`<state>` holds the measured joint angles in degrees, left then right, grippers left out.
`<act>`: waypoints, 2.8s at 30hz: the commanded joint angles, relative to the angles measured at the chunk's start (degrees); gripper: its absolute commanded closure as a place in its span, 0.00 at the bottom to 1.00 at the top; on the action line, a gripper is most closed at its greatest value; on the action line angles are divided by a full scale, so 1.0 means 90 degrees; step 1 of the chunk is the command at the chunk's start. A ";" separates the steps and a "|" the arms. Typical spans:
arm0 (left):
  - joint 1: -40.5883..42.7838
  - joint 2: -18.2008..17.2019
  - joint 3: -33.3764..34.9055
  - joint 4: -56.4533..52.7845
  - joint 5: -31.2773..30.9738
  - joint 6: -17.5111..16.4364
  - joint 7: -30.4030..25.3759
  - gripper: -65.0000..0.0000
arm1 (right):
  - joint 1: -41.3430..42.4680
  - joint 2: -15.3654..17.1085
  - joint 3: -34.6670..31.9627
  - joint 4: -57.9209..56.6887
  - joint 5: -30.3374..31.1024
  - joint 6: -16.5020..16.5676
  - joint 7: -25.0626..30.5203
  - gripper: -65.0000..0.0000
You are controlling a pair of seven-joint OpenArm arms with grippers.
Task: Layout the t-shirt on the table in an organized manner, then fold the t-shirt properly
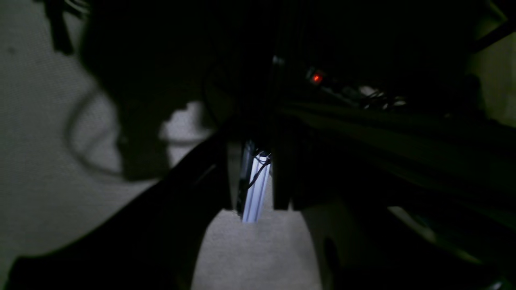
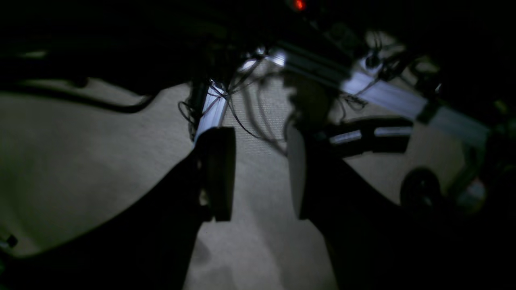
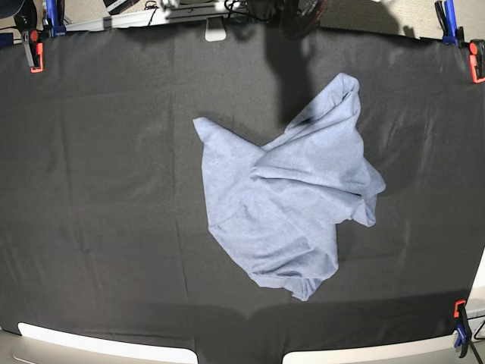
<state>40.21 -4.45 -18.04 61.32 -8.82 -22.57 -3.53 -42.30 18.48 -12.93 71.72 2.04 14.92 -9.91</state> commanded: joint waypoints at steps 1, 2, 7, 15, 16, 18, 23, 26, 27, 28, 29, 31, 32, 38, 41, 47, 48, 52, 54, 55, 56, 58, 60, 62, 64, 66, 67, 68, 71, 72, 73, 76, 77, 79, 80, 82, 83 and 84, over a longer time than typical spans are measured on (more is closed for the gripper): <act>0.0221 -0.0061 -0.0024 0.0209 -0.0102 -0.0022 -0.0080 0.81 | -0.0233 0.0153 0.0017 0.0338 0.0160 -0.0024 0.0087 0.67; 0.0333 -0.0097 -0.0024 0.0384 -0.0102 -0.0022 -0.0080 0.81 | -0.0415 0.0255 0.0017 0.0631 0.0323 -0.0053 0.0080 0.67; 0.0889 -0.0274 -0.0024 0.1241 -0.0104 -0.0019 -0.0075 0.81 | -0.1231 0.0731 0.0024 0.2050 0.0561 -0.0053 -0.0107 0.67; 0.1562 -0.0794 -0.0027 0.2514 -0.0534 -0.0019 0.0500 0.81 | -0.2011 0.1234 0.0024 0.4121 0.0656 -0.0248 -0.0692 0.67; 0.1605 -0.0872 -0.0027 0.2654 -0.0532 -0.0017 0.0600 0.81 | -0.2067 0.1258 0.0024 0.4367 0.0651 -0.0270 -0.0797 0.67; 0.1685 -0.1010 -0.0039 0.2907 -0.0532 -0.0017 0.0631 0.81 | -0.2115 0.1299 0.0024 0.4818 0.0653 -0.0279 -0.0976 0.67; 0.1695 -0.1287 -0.0044 0.3517 -0.0529 -0.0015 0.0629 0.81 | -0.2052 0.1297 0.0024 0.5649 0.0629 -0.0282 -0.1076 0.67; 0.1647 -0.1416 -0.0044 0.3968 -0.0525 0.0005 0.0639 0.81 | -0.1892 0.1294 0.0024 0.6025 0.0634 -0.0282 -0.1171 0.67; 0.1615 -0.1433 -0.0053 0.4131 -0.0503 0.0012 0.0658 0.81 | -0.1809 0.1292 0.0024 0.6130 0.0631 -0.0284 -0.1229 0.67; 0.1569 -0.1430 -0.0080 0.4308 -0.0420 0.0012 0.0702 0.81 | -0.1715 0.1292 0.0024 0.6227 0.0634 -0.0284 -0.1280 0.67; 0.1496 -0.1433 -0.0080 0.4490 -0.0260 0.0034 0.0831 0.81 | -0.1610 0.1280 0.0024 0.6317 0.0634 -0.0284 -0.1331 0.67; 0.1275 -0.1430 -0.0078 0.4855 0.0063 0.0034 0.1226 0.81 | -0.1358 0.1212 0.0024 0.6455 0.0631 -0.0287 -0.1375 0.67; 0.1127 -0.1430 -0.0078 0.5027 0.0151 0.0034 0.1433 0.81 | -0.1202 0.1163 0.0024 0.6496 0.0631 -0.0289 -0.1384 0.67; 0.0138 -0.1430 -0.0073 0.5690 0.0141 0.0051 0.1785 0.81 | -0.0080 0.0692 0.0024 0.6538 0.0631 -0.0374 -0.1831 0.67; -0.0379 -0.1430 -0.0073 0.5770 0.0134 0.0049 0.1797 0.81 | 0.0401 0.0549 0.0024 0.6538 0.0627 -0.0374 -0.2186 0.67; -0.1705 -0.1430 -0.0070 0.5770 -0.0962 0.0044 0.3252 0.79 | 0.0823 0.0537 0.0024 0.6535 0.0165 -0.0376 -0.2501 0.67; -0.1953 -0.1430 -0.0070 0.5770 -0.1127 0.0036 0.3446 0.77 | 0.0823 0.0537 0.0024 0.6535 0.0063 -0.0374 -0.2504 0.67; -0.2625 -0.1428 -0.0070 0.5770 -0.1707 0.0029 0.3631 0.69 | 0.0816 0.0534 0.0024 0.6535 -0.0019 -0.0374 -0.2557 0.67; -0.2805 -0.1428 -0.0061 0.5770 -0.1768 0.0027 0.3633 0.69 | 0.0814 0.0493 0.0024 0.6535 -0.0022 -0.0372 -0.2577 0.67; -0.2866 -0.1430 -0.0061 0.5770 -0.1763 0.0024 0.3636 0.69 | 0.0814 0.0437 0.0024 0.6533 -0.0044 -0.0374 -0.2579 0.67; -0.2914 -0.1430 -0.0061 0.5768 -0.1768 0.0024 0.3662 0.69 | 0.0814 0.0374 0.0024 0.6530 -0.0041 -0.0374 -0.2577 0.67; -0.2963 -0.1430 -0.0046 0.5768 -0.1826 0.0015 0.3677 0.69 | 0.0816 0.0221 0.0024 0.6530 -0.0041 -0.0374 -0.2574 0.67; -0.2999 -0.1433 0.0068 0.5770 -0.1894 -0.0024 0.3674 0.69 | 0.0816 0.0075 0.0022 0.6530 -0.0041 -0.0372 -0.2574 0.67; -0.3065 -0.1433 0.0369 0.5770 -0.1863 -0.0194 0.3672 0.69 | 0.0814 -0.0029 0.0024 0.6530 -0.0041 -0.0374 -0.2574 0.67; -0.3155 -0.1433 0.0831 0.5770 -0.1673 -0.0367 0.3611 0.69 | 0.0814 -0.0097 0.0024 0.6530 -0.0041 -0.0372 -0.2574 0.67; -0.3298 -0.1433 0.1358 0.5768 -0.1178 -0.0403 0.3551 0.69 | 0.0809 -0.0097 0.0024 0.6530 -0.0046 -0.0372 -0.2577 0.67; -0.3376 -0.1430 0.1583 0.5768 -0.0850 -0.0401 0.3555 0.69 | 0.0797 -0.0095 0.0024 0.6530 -0.0068 -0.0372 -0.2582 0.67; -0.3456 -0.1430 0.1756 0.5768 -0.0549 -0.0393 0.3558 0.69 | 0.0797 -0.0095 0.0024 0.6530 -0.0112 -0.0372 -0.2630 0.67; -0.3611 -0.1433 0.1916 0.5768 -0.0182 0.0044 0.3558 0.69 | 0.0797 -0.0095 0.0024 0.6530 -0.0289 -0.0372 -0.2744 0.67; -0.3645 -0.1433 0.1909 0.5768 -0.0134 0.0233 0.3555 0.69 | 0.0797 -0.0097 0.0024 0.6530 -0.0335 -0.0372 -0.2771 0.67; -0.3674 -0.1430 0.1880 0.5768 -0.0019 0.0323 0.3551 0.69 | 0.0797 -0.0095 0.0024 0.6530 -0.0364 -0.0374 -0.2776 0.67; -0.3730 -0.1433 0.1880 0.5761 0.0143 0.0323 0.3563 0.69 | 0.0797 -0.0097 0.0024 0.6530 -0.0376 -0.0374 -0.2783 0.67; -0.3725 -0.1430 0.1889 0.5753 0.0141 0.0323 0.3589 0.69 | 0.0797 -0.0097 0.0024 0.6530 -0.0376 -0.0374 -0.2781 0.67; -0.3728 -0.1430 0.1892 0.5671 0.0129 0.0323 0.3657 0.69 | 0.0799 -0.0097 0.0024 0.6530 -0.0379 -0.0374 -0.2781 0.67; -0.3730 -0.1433 0.1892 0.5574 0.0121 0.0323 0.3655 0.69 | 0.0799 -0.0097 0.0024 0.6530 -0.0379 -0.0374 -0.2781 0.67; -0.3745 -0.1430 0.1892 0.5299 -0.0087 0.0323 0.3648 0.69 | 0.0799 -0.0097 0.0024 0.6530 -0.0379 -0.0374 -0.2781 0.67; -0.3750 -0.1430 0.1892 0.5129 -0.0250 0.0323 0.3631 0.69 | 0.0799 -0.0095 0.0024 0.6530 -0.0376 -0.0374 -0.2781 0.67; -0.3755 -0.1430 0.1892 0.4971 -0.0379 0.0318 0.3580 0.69 | 0.0799 -0.0095 0.0024 0.6530 -0.0379 -0.0374 -0.2781 0.67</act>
<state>7.25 -16.99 -0.80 104.90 -11.53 -19.79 30.28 -35.07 17.43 -12.75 129.38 -1.50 11.60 -36.10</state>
